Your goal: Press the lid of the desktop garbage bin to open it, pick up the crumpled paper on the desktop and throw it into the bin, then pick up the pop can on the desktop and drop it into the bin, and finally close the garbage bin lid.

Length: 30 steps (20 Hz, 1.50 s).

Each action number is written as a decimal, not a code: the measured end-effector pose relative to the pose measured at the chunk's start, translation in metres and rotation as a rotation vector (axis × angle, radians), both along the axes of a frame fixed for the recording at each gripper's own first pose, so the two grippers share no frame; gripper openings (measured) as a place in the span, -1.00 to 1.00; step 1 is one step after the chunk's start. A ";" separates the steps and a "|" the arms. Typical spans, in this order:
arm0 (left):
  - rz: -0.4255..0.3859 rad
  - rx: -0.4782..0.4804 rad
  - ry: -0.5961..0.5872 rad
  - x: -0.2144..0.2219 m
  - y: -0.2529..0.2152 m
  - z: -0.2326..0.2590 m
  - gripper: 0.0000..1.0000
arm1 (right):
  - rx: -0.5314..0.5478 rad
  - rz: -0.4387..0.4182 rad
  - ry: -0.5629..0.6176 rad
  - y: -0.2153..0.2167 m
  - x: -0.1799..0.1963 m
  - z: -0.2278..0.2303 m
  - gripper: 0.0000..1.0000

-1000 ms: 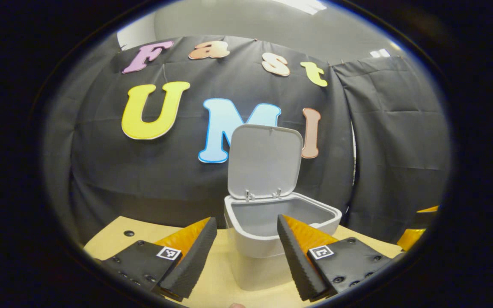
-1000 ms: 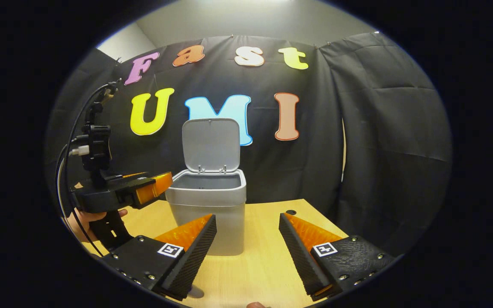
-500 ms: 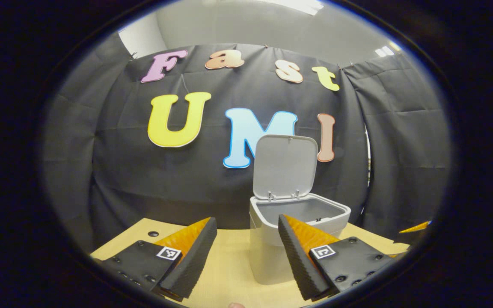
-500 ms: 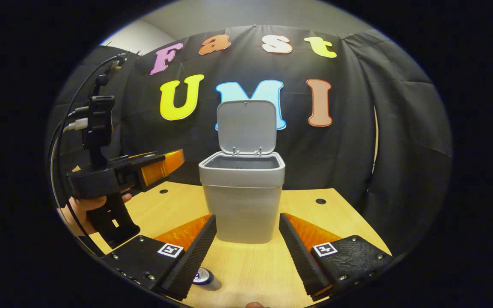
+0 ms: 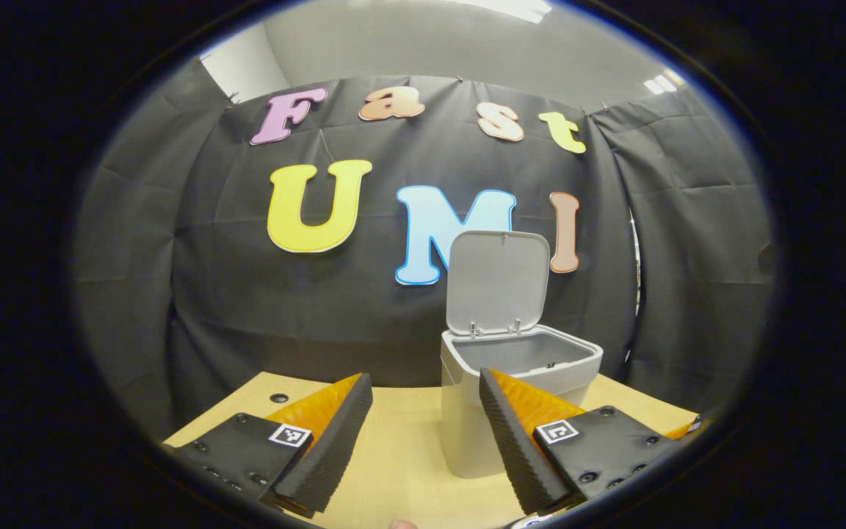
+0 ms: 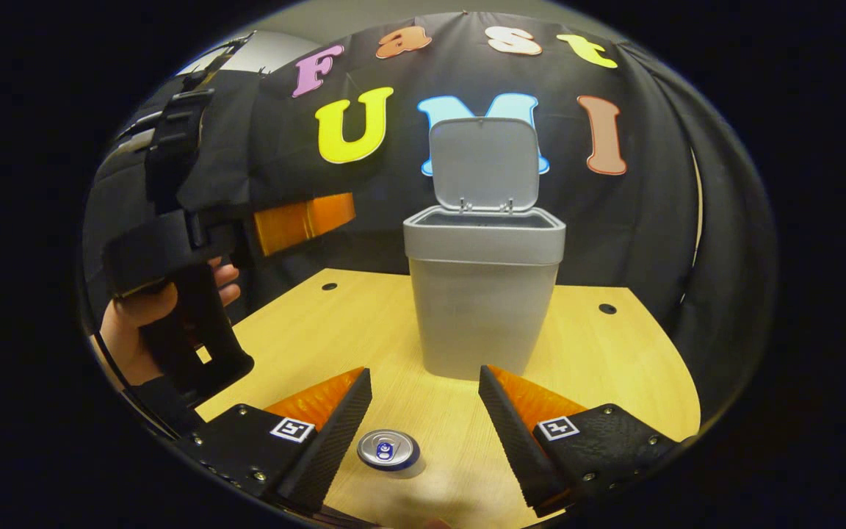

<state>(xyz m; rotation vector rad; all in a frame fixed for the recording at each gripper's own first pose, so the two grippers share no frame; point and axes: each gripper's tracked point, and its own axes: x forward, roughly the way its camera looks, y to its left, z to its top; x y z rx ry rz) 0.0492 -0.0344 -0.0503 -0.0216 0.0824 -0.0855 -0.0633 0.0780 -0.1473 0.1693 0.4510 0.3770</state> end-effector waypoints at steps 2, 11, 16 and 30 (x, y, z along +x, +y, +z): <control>-0.003 -0.001 -0.001 -0.002 0.003 0.002 0.92 | -0.003 0.031 0.037 0.009 -0.004 -0.009 0.89; 0.004 0.000 -0.001 -0.013 0.012 0.002 0.92 | -0.016 0.128 0.204 0.036 -0.019 -0.046 0.90; 0.021 -0.007 0.019 -0.016 0.023 -0.006 0.92 | -0.040 0.160 0.296 0.043 -0.030 -0.068 0.92; 0.044 -0.027 0.060 -0.018 0.034 -0.021 0.93 | -0.119 0.190 0.414 0.049 -0.032 -0.102 0.92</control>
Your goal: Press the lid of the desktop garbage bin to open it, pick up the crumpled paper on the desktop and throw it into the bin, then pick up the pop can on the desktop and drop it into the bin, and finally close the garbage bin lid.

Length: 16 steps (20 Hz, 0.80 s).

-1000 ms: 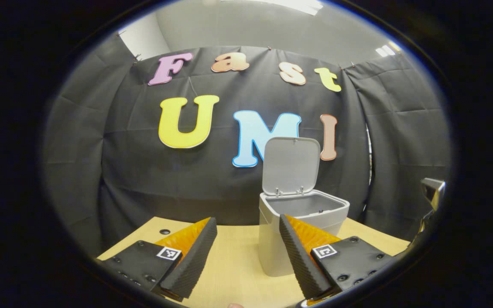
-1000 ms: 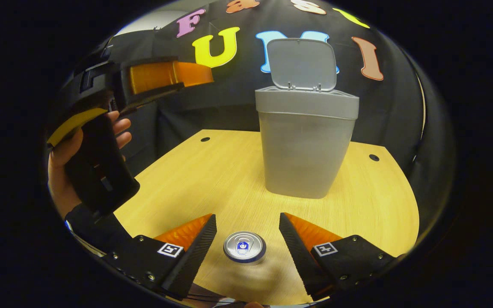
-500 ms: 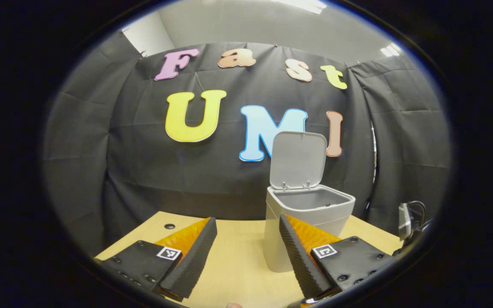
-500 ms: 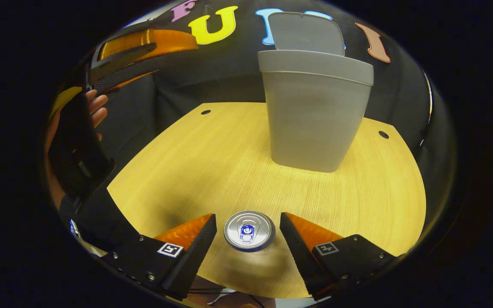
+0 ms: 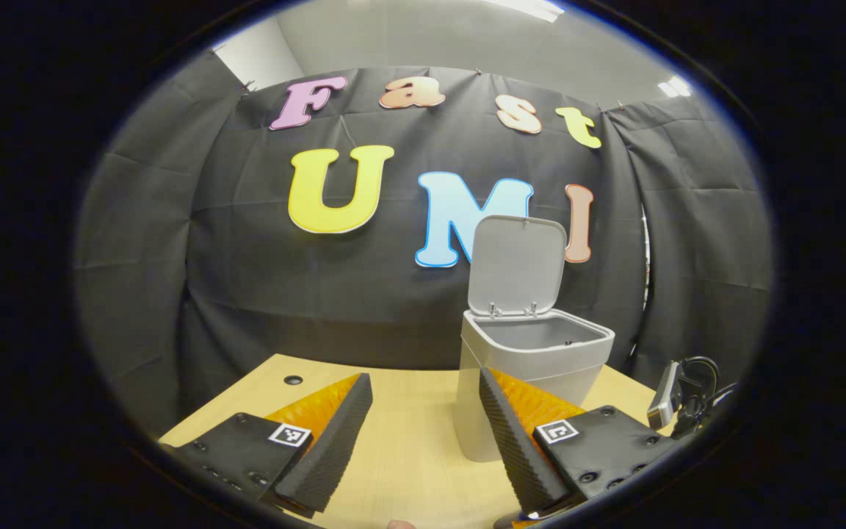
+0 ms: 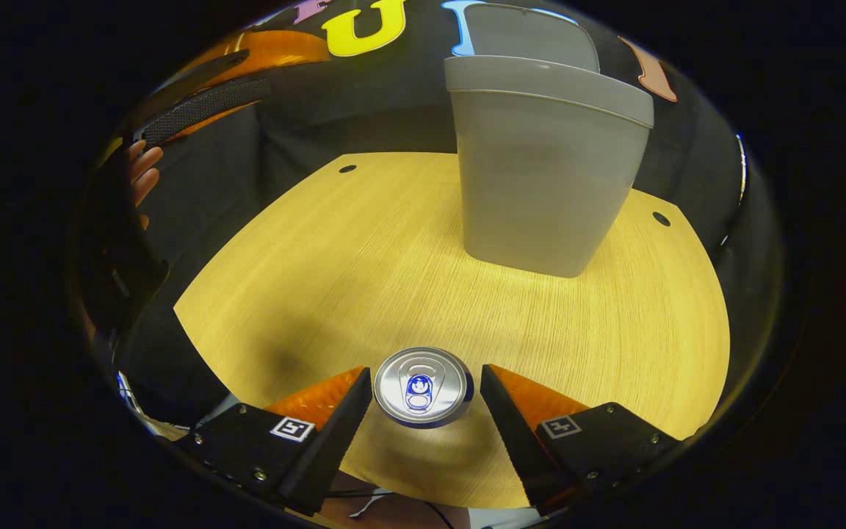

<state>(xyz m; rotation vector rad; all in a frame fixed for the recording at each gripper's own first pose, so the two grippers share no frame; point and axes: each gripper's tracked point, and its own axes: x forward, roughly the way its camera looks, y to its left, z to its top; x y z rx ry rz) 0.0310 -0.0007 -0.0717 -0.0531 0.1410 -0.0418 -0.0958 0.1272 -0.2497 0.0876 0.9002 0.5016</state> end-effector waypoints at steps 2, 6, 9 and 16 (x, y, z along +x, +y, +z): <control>0.002 -0.001 0.007 0.000 -0.001 -0.004 0.93 | -0.013 0.005 0.005 -0.001 0.000 -0.002 0.92; 0.005 -0.008 0.015 0.001 0.001 -0.007 0.93 | -0.022 0.006 0.007 -0.002 0.001 -0.004 0.73; 0.007 -0.008 0.015 0.001 0.001 -0.007 0.92 | -0.028 0.013 0.007 -0.003 -0.002 -0.003 0.71; 0.004 -0.007 0.011 0.002 0.001 -0.005 0.92 | 0.032 -0.034 -0.017 -0.011 0.002 0.009 0.63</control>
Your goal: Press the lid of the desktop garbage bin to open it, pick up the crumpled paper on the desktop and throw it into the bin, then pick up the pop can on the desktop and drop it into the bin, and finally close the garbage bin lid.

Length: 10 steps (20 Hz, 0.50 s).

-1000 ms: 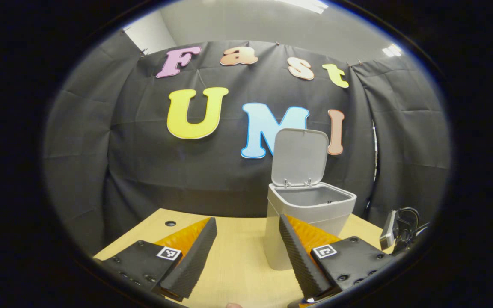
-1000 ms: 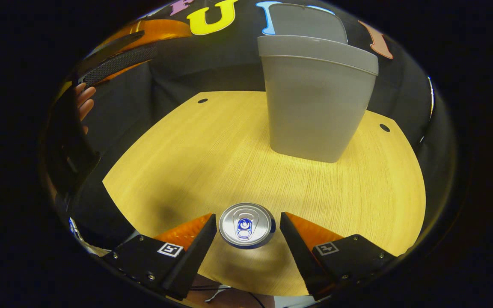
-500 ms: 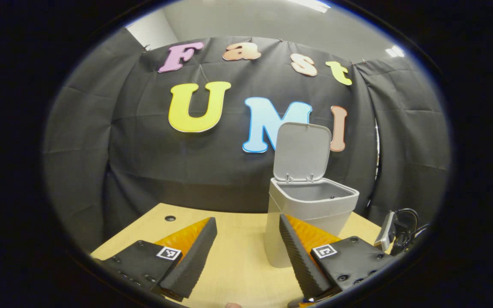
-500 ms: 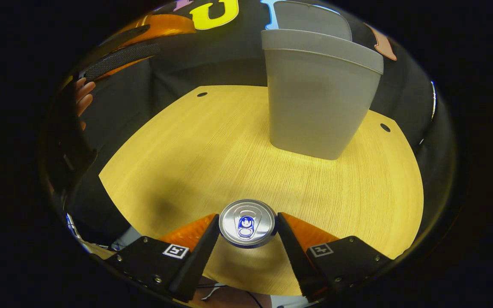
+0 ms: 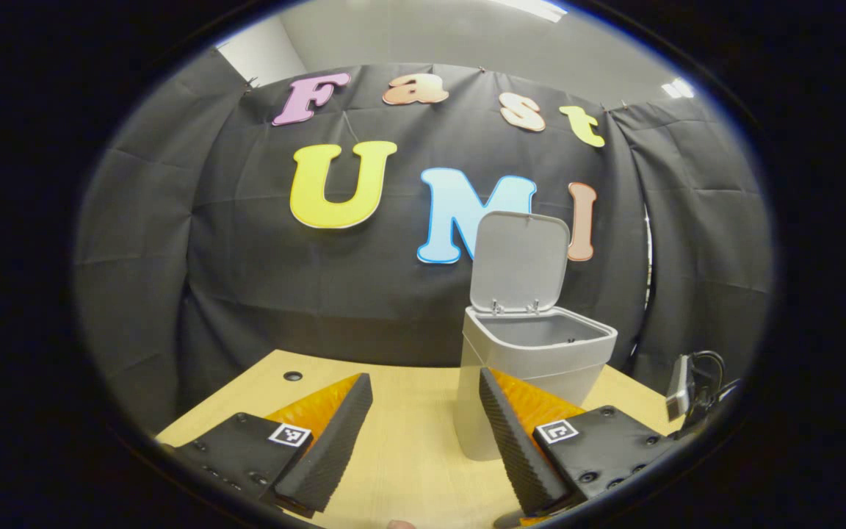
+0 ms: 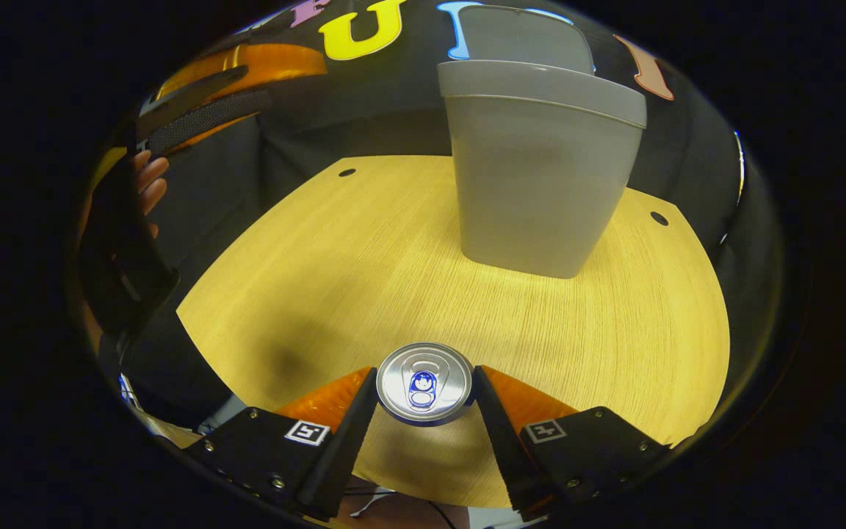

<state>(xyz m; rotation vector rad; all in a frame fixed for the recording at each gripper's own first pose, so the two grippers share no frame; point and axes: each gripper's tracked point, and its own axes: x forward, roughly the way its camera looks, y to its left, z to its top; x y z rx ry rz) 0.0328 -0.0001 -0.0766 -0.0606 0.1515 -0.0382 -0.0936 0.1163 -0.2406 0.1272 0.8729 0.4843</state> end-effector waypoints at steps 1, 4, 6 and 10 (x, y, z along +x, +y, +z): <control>0.000 0.000 -0.001 0.000 0.000 0.001 0.93 | 0.009 -0.013 -0.008 -0.003 0.003 0.003 0.63; -0.004 0.002 -0.005 -0.001 -0.001 0.003 0.92 | 0.037 -0.046 -0.034 -0.012 0.005 0.014 0.63; -0.007 0.005 -0.007 -0.002 -0.001 0.002 0.92 | 0.050 -0.066 -0.065 -0.020 0.009 0.024 0.63; -0.021 0.006 -0.008 0.000 -0.007 0.003 0.92 | 0.085 -0.094 -0.132 -0.029 0.017 0.051 0.62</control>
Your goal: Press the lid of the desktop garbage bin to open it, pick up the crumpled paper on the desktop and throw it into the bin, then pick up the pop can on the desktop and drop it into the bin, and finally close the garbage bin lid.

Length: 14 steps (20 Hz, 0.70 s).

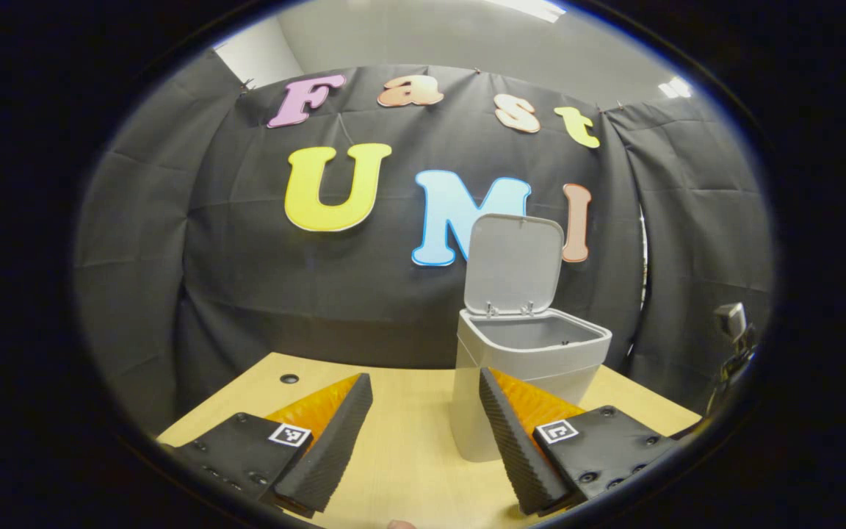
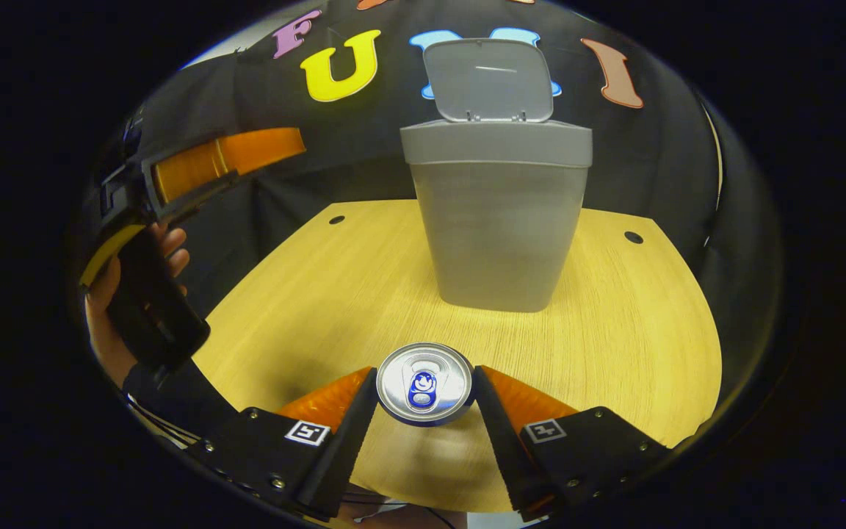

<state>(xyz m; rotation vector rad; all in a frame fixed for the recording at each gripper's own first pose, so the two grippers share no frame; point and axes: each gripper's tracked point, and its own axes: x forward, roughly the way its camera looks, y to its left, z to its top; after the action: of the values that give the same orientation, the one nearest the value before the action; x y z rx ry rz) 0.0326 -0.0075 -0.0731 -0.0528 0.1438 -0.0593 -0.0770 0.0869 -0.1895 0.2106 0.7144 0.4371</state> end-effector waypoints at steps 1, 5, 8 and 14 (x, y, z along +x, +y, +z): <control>-0.005 -0.001 0.000 0.000 -0.002 0.000 0.92 | 0.010 -0.008 -0.020 -0.002 0.004 0.008 0.62; -0.022 -0.006 -0.002 0.002 -0.010 0.002 0.91 | 0.039 -0.051 -0.120 -0.017 0.019 0.049 0.62; -0.031 -0.009 -0.004 0.002 -0.013 0.001 0.90 | 0.064 -0.077 -0.193 -0.027 0.032 0.081 0.62; -0.028 -0.014 -0.014 0.005 -0.016 0.003 0.92 | 0.048 -0.105 -0.295 -0.046 0.050 0.119 0.61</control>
<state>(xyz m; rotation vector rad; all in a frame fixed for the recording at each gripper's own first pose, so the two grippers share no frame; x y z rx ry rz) 0.0379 -0.0233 -0.0697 -0.0647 0.1305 -0.0886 -0.0270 0.0410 -0.0702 0.2221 0.4018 0.3756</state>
